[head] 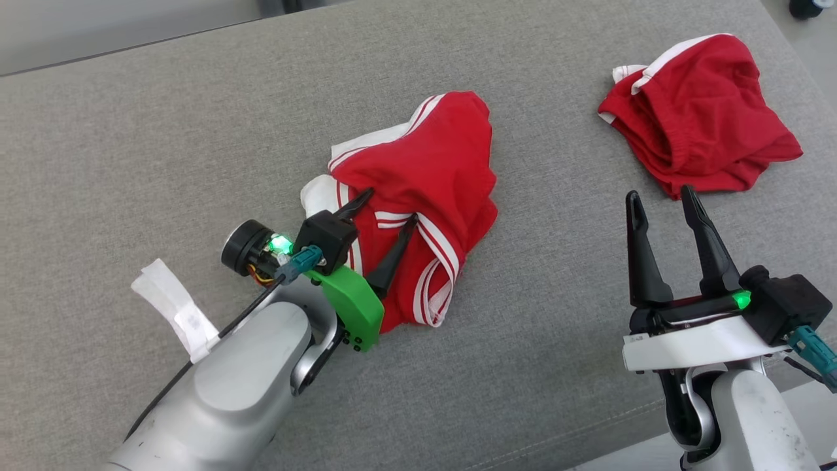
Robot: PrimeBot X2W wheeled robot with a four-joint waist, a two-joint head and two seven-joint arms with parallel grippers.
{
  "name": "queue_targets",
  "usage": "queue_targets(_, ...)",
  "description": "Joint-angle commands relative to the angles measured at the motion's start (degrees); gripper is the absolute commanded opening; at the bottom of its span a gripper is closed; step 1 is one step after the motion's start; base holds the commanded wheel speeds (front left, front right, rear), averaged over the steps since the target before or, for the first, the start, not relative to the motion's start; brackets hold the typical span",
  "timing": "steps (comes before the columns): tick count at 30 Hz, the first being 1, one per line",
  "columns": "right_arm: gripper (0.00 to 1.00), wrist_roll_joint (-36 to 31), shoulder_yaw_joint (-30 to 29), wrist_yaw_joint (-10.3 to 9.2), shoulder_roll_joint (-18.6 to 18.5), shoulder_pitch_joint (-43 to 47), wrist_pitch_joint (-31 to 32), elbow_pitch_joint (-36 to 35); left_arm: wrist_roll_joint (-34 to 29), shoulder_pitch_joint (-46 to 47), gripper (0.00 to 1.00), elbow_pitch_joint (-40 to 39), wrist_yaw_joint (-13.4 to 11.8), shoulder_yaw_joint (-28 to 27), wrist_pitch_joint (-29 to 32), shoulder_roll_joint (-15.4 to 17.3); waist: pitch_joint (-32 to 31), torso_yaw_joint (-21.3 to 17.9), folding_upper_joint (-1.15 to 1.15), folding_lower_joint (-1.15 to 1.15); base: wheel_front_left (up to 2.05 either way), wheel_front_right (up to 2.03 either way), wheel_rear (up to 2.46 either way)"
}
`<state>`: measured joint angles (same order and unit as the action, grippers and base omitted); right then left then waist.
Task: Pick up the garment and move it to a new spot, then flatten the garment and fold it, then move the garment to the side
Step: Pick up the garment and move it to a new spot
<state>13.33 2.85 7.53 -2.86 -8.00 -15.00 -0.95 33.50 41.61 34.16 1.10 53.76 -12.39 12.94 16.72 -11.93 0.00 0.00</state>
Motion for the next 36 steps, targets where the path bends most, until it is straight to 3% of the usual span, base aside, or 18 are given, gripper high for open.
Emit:
queue_targets(1,1.00,-0.43,0.08,-0.09,-0.07,-0.58,-0.24,0.29,0.69,-0.94,1.00,0.03,-0.31,-0.70,-0.73,-0.06,-0.89,1.30,0.00,0.00,0.00,0.00,0.00)
queue_targets(12,1.00,-2.15,0.51,-0.09,-0.08,-1.41,-0.21,1.81,2.16,-6.98,1.00,-7.53,-4.07,-7.29,-2.88,2.56,-5.04,5.66,0.00,0.00,0.00,0.00,0.00)
queue_targets(22,1.00,-4.52,-0.38,-0.09,-0.09,-0.10,-0.21,5.76,-1.06,-23.23,1.00,-21.37,-9.64,-21.03,-2.80,3.41,-9.63,9.48,0.00,0.00,0.00,0.00,0.00)
queue_targets(29,1.00,-5.16,-1.55,-0.09,-0.09,1.69,-0.21,8.72,-4.13,-33.18,1.00,-25.65,-10.79,-30.63,-2.75,1.26,-12.47,11.56,0.00,0.00,0.00,0.00,0.00)
queue_targets(36,1.00,-4.38,-2.55,-0.09,-0.09,3.37,-0.21,10.34,-7.39,-39.16,1.00,-26.94,-9.35,-36.19,-2.75,-1.35,-14.00,12.60,0.00,0.00,0.00,0.00,0.00)
